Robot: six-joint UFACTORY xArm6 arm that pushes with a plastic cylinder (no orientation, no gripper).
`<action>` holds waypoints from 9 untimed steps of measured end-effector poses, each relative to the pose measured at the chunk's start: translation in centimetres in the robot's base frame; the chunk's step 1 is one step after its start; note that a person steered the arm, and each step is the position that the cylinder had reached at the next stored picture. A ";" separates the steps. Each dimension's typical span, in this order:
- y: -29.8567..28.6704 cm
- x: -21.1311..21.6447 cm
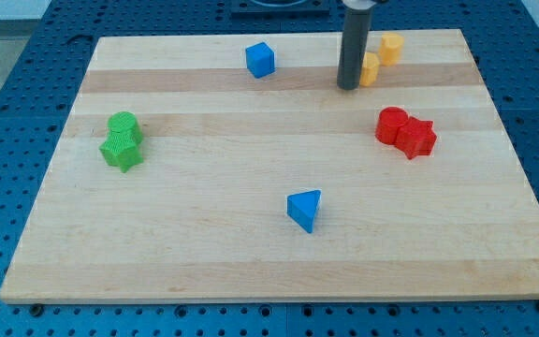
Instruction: Push the blue cube to the center
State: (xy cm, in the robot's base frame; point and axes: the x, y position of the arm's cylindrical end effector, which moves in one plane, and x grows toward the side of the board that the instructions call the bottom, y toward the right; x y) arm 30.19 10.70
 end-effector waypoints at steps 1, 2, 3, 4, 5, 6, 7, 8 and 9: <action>1.9 -2.3; 2.5 -1.1; 1.4 -0.3; -0.1 -2.4; 0.3 -8.6; -1.5 -10.9; -8.1 -10.8; -12.0 -8.0; -15.0 -6.0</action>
State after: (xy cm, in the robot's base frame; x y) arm 24.20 -4.32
